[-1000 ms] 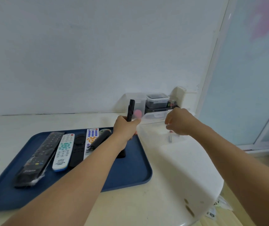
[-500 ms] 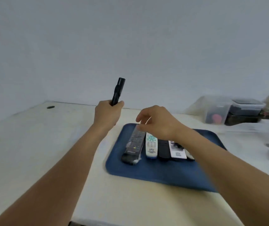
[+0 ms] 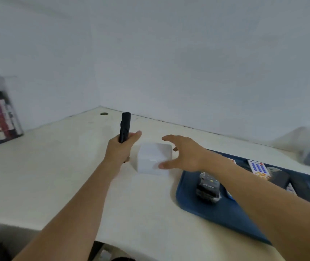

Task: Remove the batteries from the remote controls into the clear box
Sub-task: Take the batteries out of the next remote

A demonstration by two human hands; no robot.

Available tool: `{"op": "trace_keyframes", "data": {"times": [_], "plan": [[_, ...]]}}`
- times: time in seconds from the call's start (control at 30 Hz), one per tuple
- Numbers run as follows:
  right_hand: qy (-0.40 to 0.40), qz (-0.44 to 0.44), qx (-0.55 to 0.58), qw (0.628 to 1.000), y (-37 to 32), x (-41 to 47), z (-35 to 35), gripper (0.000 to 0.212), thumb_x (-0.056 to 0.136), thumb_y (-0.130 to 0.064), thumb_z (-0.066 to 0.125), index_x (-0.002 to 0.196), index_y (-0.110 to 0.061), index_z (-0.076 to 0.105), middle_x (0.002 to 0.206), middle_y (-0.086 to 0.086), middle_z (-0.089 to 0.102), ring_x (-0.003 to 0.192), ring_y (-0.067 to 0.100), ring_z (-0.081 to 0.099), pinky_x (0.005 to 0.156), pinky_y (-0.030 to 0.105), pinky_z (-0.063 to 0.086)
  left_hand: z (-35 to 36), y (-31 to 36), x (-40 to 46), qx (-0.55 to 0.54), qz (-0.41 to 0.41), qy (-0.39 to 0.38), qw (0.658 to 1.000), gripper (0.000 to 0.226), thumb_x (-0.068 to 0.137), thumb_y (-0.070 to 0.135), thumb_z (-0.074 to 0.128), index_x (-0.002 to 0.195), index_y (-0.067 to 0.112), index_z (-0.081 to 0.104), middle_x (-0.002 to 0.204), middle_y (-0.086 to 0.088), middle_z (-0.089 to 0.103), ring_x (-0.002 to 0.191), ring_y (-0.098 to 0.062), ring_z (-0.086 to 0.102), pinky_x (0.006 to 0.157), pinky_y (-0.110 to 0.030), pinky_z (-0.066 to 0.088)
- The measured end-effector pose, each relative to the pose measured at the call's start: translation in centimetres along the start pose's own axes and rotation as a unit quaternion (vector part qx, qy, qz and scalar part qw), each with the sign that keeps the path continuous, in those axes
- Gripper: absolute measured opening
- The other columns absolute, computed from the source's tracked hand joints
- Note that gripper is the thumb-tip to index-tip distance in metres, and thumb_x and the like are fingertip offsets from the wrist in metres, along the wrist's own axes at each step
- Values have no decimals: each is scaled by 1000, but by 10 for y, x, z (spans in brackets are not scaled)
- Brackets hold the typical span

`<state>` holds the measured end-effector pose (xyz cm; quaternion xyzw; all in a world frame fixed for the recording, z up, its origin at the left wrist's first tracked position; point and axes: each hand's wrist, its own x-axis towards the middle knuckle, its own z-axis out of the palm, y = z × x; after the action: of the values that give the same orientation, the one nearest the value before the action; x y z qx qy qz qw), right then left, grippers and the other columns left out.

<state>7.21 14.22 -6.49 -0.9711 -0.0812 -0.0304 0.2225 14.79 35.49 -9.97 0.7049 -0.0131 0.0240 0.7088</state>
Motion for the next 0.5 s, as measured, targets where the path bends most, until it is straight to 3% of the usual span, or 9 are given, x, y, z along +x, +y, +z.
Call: {"op": "trace_keyframes", "data": {"times": [0.07, 0.13, 0.2, 0.27, 0.37, 0.43, 0.5], "plan": [[17, -3, -12, 1000, 3, 8, 4, 83, 71, -60, 79, 141, -28, 48, 135, -7, 53, 103, 9, 58, 79, 19, 42, 0, -9, -2, -59, -34, -74, 995, 37, 77, 45, 86, 101, 20, 74, 69, 4, 49, 46, -12, 33, 45, -26, 28], [34, -8, -12, 999, 6, 10, 5, 73, 71, -62, 78, 132, -28, 57, 124, -9, 57, 95, 5, 59, 74, 17, 43, 0, -13, -4, -68, -32, -152, 986, 54, 67, 47, 90, 112, 22, 73, 70, 7, 54, 44, -8, 38, 42, -23, 30], [35, -13, 10, 999, 10, 10, 3, 67, 72, -62, 78, 128, -29, 61, 121, -10, 60, 95, 4, 61, 79, 20, 49, 0, -15, -7, -50, -32, -204, 977, 71, 56, 41, 93, 120, 25, 68, 74, 11, 65, 47, -5, 53, 41, -18, 38], [27, -14, 28, 999, 14, 8, 2, 64, 73, -60, 78, 127, -29, 63, 121, -11, 61, 97, 4, 62, 88, 28, 54, 0, -18, -6, -29, -30, -221, 974, 78, 54, 22, 97, 125, 26, 64, 91, 11, 70, 61, -4, 66, 47, -19, 46], [24, -17, 42, 999, 18, 5, -1, 63, 76, -55, 78, 130, -28, 61, 128, -12, 59, 107, 7, 60, 96, 31, 51, -1, -22, -3, 34, -12, -235, 971, 70, 56, -1, 97, 115, 18, 65, 81, 10, 67, 63, -6, 63, 51, -22, 48], [25, -42, -15, 999, 16, 2, 1, 67, 79, -59, 74, 135, -25, 57, 134, -13, 53, 119, 8, 51, 103, 30, 45, 1, -25, -3, 42, -5, -233, 971, 59, 57, -3, 96, 105, 15, 67, 71, 12, 66, 58, -6, 60, 51, -21, 49], [29, -89, -122, 988, 9, 1, 8, 68, 83, -65, 63, 134, -21, 54, 128, -11, 52, 119, 12, 46, 101, 33, 44, 4, -26, -5, 34, 3, -224, 974, 58, 56, 3, 98, 104, 18, 70, 75, 14, 69, 61, -6, 63, 51, -20, 49]]}}
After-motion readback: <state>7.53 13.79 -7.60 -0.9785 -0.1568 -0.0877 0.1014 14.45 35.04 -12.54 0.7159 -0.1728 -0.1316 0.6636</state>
